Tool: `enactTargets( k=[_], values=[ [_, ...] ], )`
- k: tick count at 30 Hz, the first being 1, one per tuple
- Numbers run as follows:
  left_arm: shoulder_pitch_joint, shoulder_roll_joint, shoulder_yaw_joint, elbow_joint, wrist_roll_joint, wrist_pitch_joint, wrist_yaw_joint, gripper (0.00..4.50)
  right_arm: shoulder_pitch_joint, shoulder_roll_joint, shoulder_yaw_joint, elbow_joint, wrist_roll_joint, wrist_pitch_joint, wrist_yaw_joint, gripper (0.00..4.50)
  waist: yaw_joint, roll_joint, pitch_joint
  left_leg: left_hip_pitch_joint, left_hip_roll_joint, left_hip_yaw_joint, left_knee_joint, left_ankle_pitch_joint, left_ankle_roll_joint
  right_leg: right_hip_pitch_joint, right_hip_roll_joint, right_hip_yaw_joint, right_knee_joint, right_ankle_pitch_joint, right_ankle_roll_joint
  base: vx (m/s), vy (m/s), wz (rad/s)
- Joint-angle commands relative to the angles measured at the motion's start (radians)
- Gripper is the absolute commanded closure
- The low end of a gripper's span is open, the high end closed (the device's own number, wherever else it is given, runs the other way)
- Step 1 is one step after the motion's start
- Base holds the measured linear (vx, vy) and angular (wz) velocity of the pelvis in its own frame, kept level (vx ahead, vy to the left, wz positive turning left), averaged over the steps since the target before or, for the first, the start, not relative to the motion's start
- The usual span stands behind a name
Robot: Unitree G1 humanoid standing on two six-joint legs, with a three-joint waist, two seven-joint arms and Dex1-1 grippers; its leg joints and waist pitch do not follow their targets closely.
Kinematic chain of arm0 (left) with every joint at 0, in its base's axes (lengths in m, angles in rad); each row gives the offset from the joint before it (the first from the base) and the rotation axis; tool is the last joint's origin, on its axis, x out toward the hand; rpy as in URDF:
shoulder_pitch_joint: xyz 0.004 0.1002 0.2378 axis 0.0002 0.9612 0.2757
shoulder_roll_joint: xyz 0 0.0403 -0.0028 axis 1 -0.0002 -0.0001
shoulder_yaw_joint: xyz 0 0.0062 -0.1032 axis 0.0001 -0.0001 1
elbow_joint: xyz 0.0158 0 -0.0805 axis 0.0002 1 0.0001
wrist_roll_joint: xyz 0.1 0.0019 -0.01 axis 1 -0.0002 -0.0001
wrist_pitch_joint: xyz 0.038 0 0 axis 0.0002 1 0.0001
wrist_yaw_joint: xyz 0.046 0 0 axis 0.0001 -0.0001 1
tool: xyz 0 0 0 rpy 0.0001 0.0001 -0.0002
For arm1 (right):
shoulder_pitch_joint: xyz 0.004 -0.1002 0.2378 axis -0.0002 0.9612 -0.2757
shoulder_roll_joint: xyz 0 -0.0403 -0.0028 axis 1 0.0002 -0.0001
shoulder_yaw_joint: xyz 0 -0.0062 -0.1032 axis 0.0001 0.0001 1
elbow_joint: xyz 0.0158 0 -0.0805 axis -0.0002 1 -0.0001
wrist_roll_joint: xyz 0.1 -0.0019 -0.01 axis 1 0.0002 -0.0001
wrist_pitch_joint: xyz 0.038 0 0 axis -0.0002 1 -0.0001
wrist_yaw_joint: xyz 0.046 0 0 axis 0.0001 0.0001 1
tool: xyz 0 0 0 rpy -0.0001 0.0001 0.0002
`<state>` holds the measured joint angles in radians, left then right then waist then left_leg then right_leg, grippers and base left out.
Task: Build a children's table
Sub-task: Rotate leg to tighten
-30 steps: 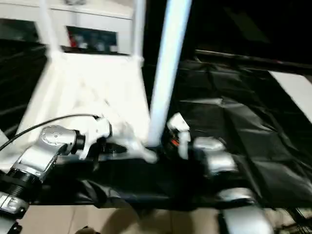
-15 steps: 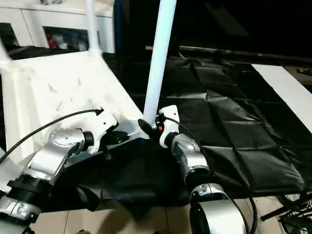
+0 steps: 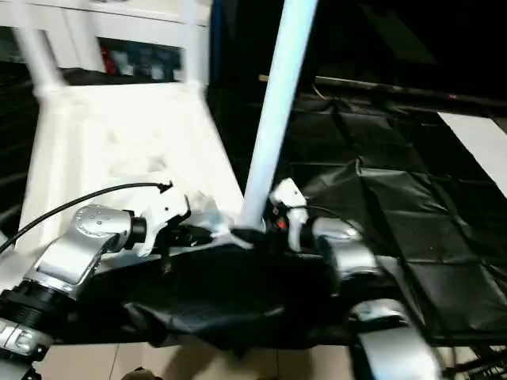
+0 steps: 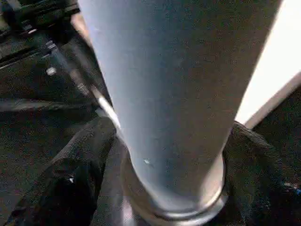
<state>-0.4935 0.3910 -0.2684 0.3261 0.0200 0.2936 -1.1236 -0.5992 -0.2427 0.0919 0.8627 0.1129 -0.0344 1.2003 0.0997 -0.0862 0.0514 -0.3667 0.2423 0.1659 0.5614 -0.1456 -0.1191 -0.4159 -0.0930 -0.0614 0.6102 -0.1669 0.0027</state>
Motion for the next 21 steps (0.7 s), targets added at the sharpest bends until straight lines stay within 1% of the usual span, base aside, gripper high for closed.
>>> enactTargets(
  k=[1,2,3,4,5,6,7,8,9,12,16,17,19,20,21],
  values=[
    [-0.047,-0.014,-0.004,0.035,0.009,-0.022,0.030,4.50,0.031,0.034,0.110,-0.022,-0.015,0.028,0.163,0.87,0.000,0.012,-0.058,0.018,-0.013,0.022,-0.061,-0.365,0.022,0.040,-0.027,0.028,-0.079,-0.322,-0.191,0.000,0.000,0.00],
    [-0.049,-0.009,-0.004,0.042,0.010,-0.027,0.025,4.50,0.032,0.029,0.116,-0.026,-0.014,0.040,0.182,0.87,-0.001,0.011,-0.058,0.015,-0.013,0.020,-0.062,-0.371,0.016,0.041,-0.029,0.028,-0.081,-0.348,-0.180,0.000,0.000,0.00],
    [-0.050,-0.007,-0.005,0.045,0.007,-0.029,0.023,4.50,0.034,0.027,0.118,-0.031,-0.014,0.047,0.190,0.87,0.000,0.012,-0.058,0.014,-0.013,0.019,-0.063,-0.374,0.013,0.041,-0.028,0.027,-0.081,-0.360,-0.175,0.000,0.000,0.00],
    [-0.053,-0.002,-0.007,0.052,0.004,-0.034,0.018,4.50,0.036,0.026,0.120,-0.041,-0.009,0.073,0.218,0.87,0.000,0.011,-0.057,0.013,-0.012,0.017,-0.065,-0.377,0.008,0.040,-0.029,0.027,-0.082,-0.371,-0.168,0.000,0.000,0.00],
    [-0.053,-0.002,-0.007,0.052,0.004,-0.034,0.018,4.50,0.036,0.026,0.120,-0.041,-0.009,0.073,0.218,1.01,0.000,0.010,-0.058,0.013,-0.012,0.017,-0.065,-0.379,0.006,0.041,-0.029,0.027,-0.082,-0.376,-0.164,0.000,0.000,0.00],
    [-0.055,0.002,-0.008,0.058,0.002,-0.037,0.014,4.50,0.038,0.026,0.122,-0.047,-0.003,0.094,0.239,1.18,0.000,0.010,-0.058,0.013,-0.012,0.017,-0.065,-0.382,0.005,0.040,-0.030,0.027,-0.083,-0.381,-0.164,0.000,0.000,0.00],
    [-0.055,0.004,-0.008,0.060,0.001,-0.039,0.012,4.50,0.039,0.026,0.122,-0.052,-0.001,0.101,0.247,1.18,0.000,0.012,-0.058,0.014,-0.013,0.016,-0.065,-0.387,0.003,0.039,-0.029,0.027,-0.084,-0.389,-0.162,0.000,0.000,0.00],
    [-0.055,0.006,-0.008,0.061,0.001,-0.040,0.009,4.50,0.042,0.025,0.123,-0.059,0.005,0.114,0.252,1.18,0.001,0.011,-0.058,0.014,-0.012,0.016,-0.065,-0.386,0.002,0.039,-0.029,0.027,-0.084,-0.391,-0.162,0.000,0.000,0.00],
    [-0.055,0.006,-0.008,0.061,0.001,-0.041,0.008,4.50,0.043,0.025,0.124,-0.061,0.007,0.118,0.252,1.18,0.002,0.011,-0.059,0.015,-0.012,0.016,-0.065,-0.385,0.001,0.038,-0.029,0.027,-0.084,-0.388,-0.163,0.000,0.000,0.00],
    [-0.058,0.004,-0.008,0.068,-0.001,-0.046,0.005,4.50,0.049,0.023,0.123,-0.075,0.013,0.132,0.246,1.51,0.002,0.010,-0.060,0.012,-0.012,0.015,-0.065,-0.376,-0.001,0.041,-0.030,0.026,-0.081,-0.379,-0.162,0.000,0.000,0.00],
    [-0.057,0.003,-0.009,0.069,-0.003,-0.047,0.009,4.50,0.056,0.028,0.111,-0.082,0.015,0.142,0.230,1.63,0.007,0.010,-0.062,0.012,-0.011,0.017,-0.064,-0.346,0.001,0.042,-0.029,0.027,-0.077,-0.327,-0.175,0.000,0.000,0.00],
    [-0.056,0.003,-0.008,0.066,-0.003,-0.045,0.014,4.50,0.057,0.032,0.104,-0.080,0.018,0.147,0.218,1.75,0.007,0.010,-0.062,0.012,-0.011,0.017,-0.064,-0.344,0.001,0.042,-0.029,0.027,-0.076,-0.322,-0.176,0.000,0.000,0.00],
    [-0.055,0.001,-0.005,0.061,-0.002,-0.039,0.031,4.50,0.058,0.045,0.081,-0.070,0.020,0.155,0.165,1.82,0.008,0.010,-0.062,0.012,-0.012,0.018,-0.064,-0.347,0.000,0.043,-0.029,0.027,-0.076,-0.325,-0.177,0.000,0.000,0.00],
    [-0.054,-0.002,-0.005,0.057,0.002,-0.034,0.044,4.50,0.052,0.060,0.062,-0.050,0.014,0.146,0.101,1.87,0.008,0.010,-0.062,0.012,-0.012,0.017,-0.065,-0.349,-0.003,0.043,-0.030,0.027,-0.076,-0.334,-0.175,0.000,0.000,0.00],
    [-0.055,-0.011,-0.003,0.050,0.007,-0.022,0.069,4.50,0.038,0.087,0.034,-0.013,-0.001,0.122,-0.024,1.91,0.006,0.011,-0.060,0.010,-0.012,0.017,-0.066,-0.349,-0.010,0.041,-0.031,0.028,-0.076,-0.342,-0.172,0.000,0.000,0.00]
  ],
)
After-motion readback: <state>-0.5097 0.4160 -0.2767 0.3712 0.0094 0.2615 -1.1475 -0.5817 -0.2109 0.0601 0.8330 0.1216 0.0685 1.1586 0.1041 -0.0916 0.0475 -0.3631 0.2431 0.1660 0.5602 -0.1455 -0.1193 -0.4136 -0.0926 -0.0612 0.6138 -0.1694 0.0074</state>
